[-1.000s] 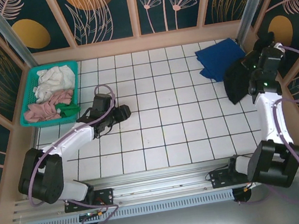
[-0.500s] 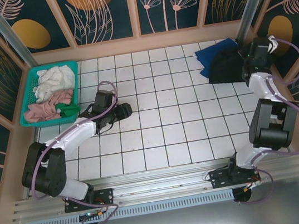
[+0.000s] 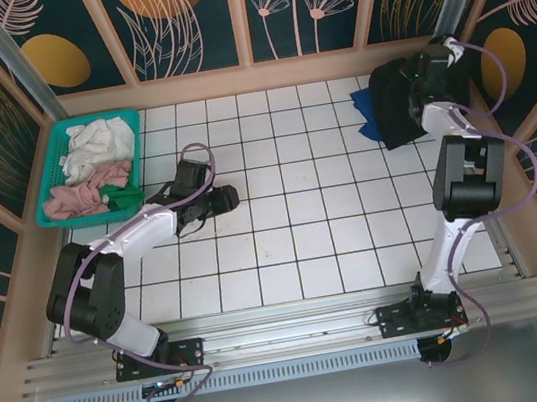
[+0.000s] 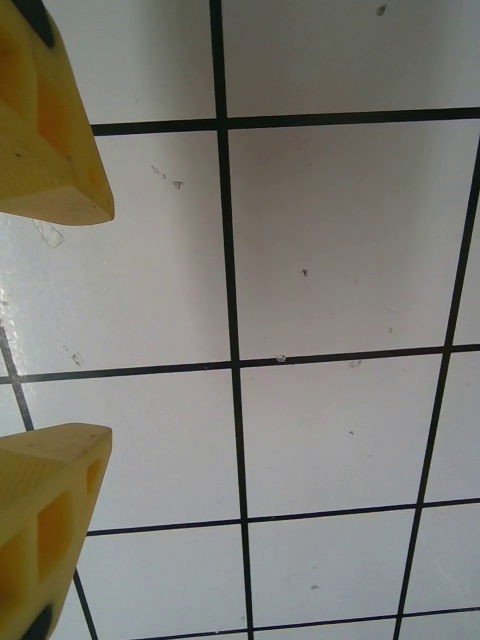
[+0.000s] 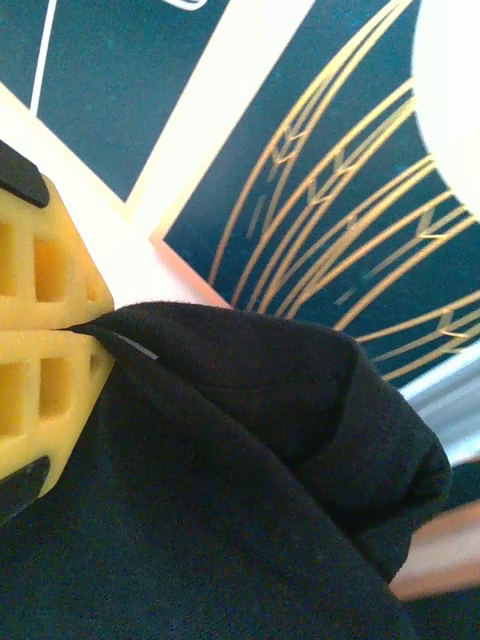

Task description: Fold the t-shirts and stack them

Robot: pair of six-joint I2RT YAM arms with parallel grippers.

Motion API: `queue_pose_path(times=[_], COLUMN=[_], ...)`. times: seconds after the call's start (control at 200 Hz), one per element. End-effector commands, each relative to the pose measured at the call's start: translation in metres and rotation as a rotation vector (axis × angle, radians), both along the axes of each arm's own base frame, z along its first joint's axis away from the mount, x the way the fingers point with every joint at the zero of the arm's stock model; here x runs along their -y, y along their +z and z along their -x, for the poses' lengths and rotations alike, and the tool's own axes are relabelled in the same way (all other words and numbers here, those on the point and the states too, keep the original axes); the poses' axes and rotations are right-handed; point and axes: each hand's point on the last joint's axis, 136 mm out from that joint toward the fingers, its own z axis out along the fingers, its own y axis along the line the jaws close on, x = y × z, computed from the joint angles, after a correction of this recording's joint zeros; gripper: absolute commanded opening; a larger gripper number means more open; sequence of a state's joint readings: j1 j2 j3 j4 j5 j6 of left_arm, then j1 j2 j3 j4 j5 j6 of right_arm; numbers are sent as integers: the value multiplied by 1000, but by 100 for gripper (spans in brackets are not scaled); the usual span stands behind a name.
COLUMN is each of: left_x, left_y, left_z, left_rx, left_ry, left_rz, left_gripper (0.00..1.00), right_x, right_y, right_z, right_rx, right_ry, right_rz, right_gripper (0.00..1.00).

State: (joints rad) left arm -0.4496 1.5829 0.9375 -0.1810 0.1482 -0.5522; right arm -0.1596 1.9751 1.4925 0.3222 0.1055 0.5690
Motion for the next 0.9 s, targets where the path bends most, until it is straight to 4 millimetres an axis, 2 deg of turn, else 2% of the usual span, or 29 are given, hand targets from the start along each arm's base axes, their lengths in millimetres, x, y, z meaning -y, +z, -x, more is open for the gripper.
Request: queue_pose_path(times=[0.0, 0.06, 0.235, 0.385, 0.425, 0.475, 0.525, 0.611, 0.776, 0.896], left_x=[-4, -1, 0, 0, 0, 0, 0, 3, 5, 6], left_y=[-5, 4, -1, -7, -8, -8, -9, -7, 0, 5], left_z=[-3, -11, -13, -15, -15, -16, -17, -19, -21, -21], left_rx=[-16, 3, -11, -27, -30, -31, -34, -34, -18, -8], left_ry=[-10, -10, -13, -11, -9, -8, -6, -6, -9, -9], left_rz=[-36, -34, -44, -51, -53, -54, -53, -45, -31, -23], left_gripper=[54, 54, 54, 53, 53, 54, 54, 54, 54, 54], right_x=[5, 6, 19, 17, 16, 15, 12, 7, -10, -24], right_y=[28, 24, 9, 1, -1, -6, -8, -1, 15, 18], right_z=[-18, -26, -53, -82, -90, -97, -101, -101, -94, -74], right_rx=[117, 123, 123, 135, 131, 119, 112, 115, 101, 60], right_ry=[-23, -42, -91, -45, -36, -29, -24, -35, -3, 34], right_rz=[52, 77, 98, 87, 78, 63, 51, 69, 140, 160], right_gripper=[0, 0, 0, 0, 11, 30, 41, 60, 69, 70])
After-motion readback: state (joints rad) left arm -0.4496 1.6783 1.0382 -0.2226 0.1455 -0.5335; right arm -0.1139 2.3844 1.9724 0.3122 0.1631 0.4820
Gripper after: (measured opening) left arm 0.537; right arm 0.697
